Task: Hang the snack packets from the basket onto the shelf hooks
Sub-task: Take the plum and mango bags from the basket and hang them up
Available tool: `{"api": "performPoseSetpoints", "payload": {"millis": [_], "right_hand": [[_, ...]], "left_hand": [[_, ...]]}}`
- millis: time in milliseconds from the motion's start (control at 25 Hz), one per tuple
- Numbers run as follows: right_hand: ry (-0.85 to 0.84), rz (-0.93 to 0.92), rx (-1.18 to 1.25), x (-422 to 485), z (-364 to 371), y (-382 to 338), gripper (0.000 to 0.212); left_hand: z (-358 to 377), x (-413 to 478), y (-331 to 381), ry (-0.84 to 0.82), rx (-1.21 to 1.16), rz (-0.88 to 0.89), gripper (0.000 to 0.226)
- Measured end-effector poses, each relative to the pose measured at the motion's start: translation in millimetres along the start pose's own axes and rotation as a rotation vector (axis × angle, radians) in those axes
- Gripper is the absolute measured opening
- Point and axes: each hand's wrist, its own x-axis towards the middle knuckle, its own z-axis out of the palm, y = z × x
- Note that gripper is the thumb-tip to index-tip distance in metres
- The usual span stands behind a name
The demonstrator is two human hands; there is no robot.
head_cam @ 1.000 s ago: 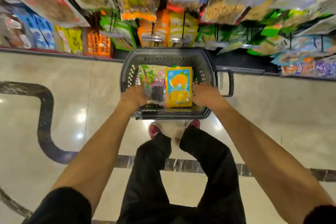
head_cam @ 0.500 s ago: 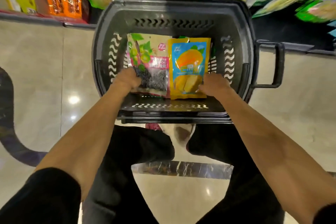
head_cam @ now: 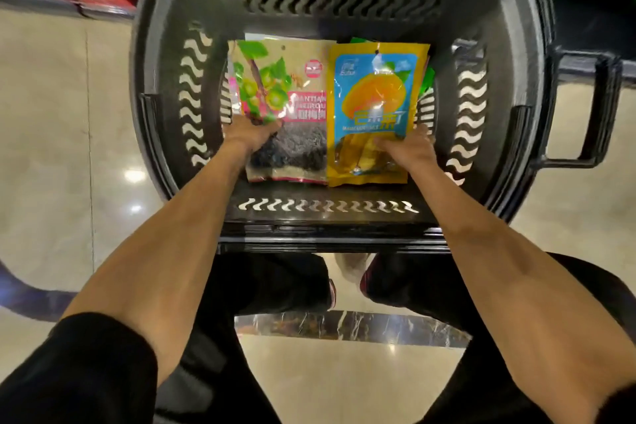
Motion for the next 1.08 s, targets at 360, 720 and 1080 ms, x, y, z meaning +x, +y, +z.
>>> {"api": "performPoseSetpoints", "payload": {"millis": [360, 720, 1080], "right_hand": [[0.007, -0.100, 0.394, -29.0, -8.7, 14.9, 0.035], [0.031, -0.293, 0.521, -133.8, -75.7, -8.2, 0.022], [0.133, -0.337, 0.929, -319.0, -215.6, -21.8, 0.018]], "left_hand": [[0.4, -49.9, 2.2, 0.074, -0.029, 0.191, 0.040], [-56.0, -158.1, 47.2, 0.034, -0.091, 0.360, 0.040], [-162.4, -366.4, 110.3, 0.041, -0.445, 0.543, 0.025]]}}
